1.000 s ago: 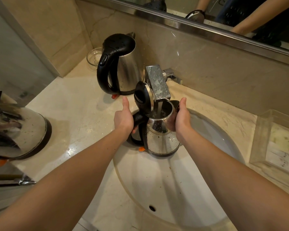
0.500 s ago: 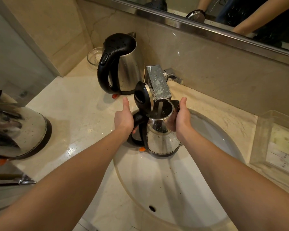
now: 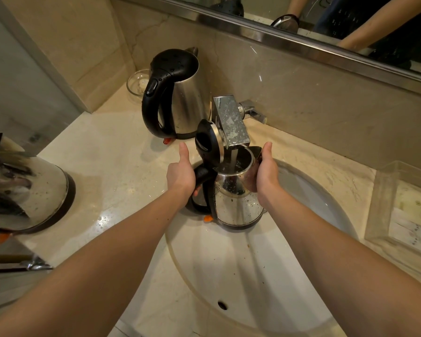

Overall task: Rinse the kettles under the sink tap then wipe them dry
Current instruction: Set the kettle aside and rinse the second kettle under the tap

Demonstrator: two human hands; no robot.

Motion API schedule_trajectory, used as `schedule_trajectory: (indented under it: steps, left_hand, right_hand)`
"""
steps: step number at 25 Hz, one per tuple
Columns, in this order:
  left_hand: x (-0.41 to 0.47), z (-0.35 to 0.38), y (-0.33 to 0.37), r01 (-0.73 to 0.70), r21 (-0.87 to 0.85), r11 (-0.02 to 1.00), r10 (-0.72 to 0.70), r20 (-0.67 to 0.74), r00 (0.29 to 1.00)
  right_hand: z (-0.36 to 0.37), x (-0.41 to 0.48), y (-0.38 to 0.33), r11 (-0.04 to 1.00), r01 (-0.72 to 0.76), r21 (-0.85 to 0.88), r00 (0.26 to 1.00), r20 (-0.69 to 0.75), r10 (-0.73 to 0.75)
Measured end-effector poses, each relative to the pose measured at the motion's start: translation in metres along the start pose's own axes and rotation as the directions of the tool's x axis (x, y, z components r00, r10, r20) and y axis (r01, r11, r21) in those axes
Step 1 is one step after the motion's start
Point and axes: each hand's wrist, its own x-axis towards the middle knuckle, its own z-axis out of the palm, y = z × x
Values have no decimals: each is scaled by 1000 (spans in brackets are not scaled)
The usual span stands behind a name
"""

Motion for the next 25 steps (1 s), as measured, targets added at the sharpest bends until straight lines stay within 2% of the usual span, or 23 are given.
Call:
schedule_trajectory:
  steps: [25]
  left_hand:
    - [1,2,0,14,-7,1000,-14,1,1000]
  right_hand:
    - [-2,5,4,1000,6,25,1000,-5,-6]
